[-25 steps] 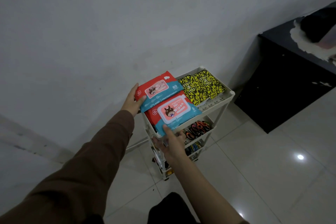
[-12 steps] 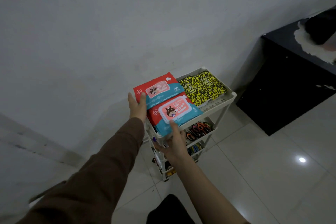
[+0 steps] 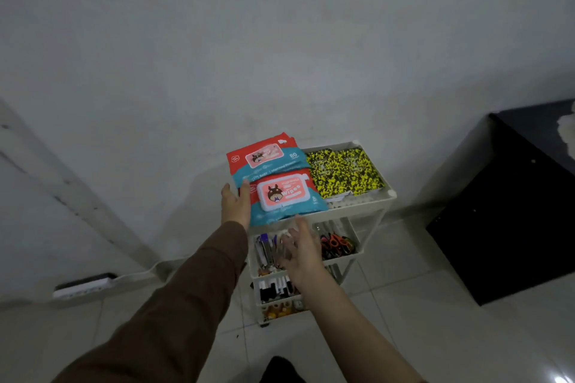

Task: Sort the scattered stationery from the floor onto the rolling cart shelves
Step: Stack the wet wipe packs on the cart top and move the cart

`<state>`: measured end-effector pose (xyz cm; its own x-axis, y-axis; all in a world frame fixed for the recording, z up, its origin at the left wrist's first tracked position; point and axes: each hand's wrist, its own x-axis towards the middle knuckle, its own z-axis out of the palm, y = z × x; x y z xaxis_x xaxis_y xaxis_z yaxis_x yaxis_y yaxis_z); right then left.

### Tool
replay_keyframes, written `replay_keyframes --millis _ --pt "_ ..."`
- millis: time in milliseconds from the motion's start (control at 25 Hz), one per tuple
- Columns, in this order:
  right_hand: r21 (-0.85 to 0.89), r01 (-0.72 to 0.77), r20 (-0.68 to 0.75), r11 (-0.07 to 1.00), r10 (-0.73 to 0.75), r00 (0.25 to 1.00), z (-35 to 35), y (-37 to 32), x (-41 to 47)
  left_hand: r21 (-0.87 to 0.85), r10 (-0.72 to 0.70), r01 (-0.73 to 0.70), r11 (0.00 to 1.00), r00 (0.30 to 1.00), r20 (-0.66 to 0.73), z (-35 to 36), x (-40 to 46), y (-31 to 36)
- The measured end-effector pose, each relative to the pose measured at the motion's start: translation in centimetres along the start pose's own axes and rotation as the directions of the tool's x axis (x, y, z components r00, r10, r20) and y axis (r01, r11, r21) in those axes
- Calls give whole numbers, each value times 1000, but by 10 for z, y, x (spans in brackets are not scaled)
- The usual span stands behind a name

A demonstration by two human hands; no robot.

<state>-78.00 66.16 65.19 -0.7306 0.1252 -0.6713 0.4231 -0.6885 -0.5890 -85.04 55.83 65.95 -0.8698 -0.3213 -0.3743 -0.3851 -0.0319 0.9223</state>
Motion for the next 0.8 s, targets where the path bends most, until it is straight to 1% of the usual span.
replay_keyframes --millis 80,160,280,360,440,560,680,760,800 --pt "-63 -2 -1 998 2 1000 -21 -19 3 24 -8 9 1000 999 -40 5 -5 -2" --pt "-114 -3 19 994 5 1000 -38 -39 5 71 -14 17 997 999 -48 11 -15 -2" --pt "-152 15 25 988 -11 1000 -55 -67 7 154 41 -22 988 992 -123 16 -26 4" --pt "-222 37 7 974 -37 999 -62 -82 4 250 74 -48 967 993 -95 17 -34 5" --pt "-327 96 -13 940 -106 994 -67 -99 5 369 74 -65 927 997 -11 20 -41 4" --pt "-482 233 55 845 -236 970 -73 -130 10 603 103 -122 788 993 65 26 -43 10" --pt "-577 274 105 769 -263 959 -78 -154 12 731 58 -109 674 994 96 27 -38 16" --pt "-660 345 147 668 -335 931 -80 -162 16 812 52 -70 579 997 48 28 -39 15" --pt "-699 394 179 597 -387 904 -79 -165 19 830 60 -36 557 998 3 27 -40 14"
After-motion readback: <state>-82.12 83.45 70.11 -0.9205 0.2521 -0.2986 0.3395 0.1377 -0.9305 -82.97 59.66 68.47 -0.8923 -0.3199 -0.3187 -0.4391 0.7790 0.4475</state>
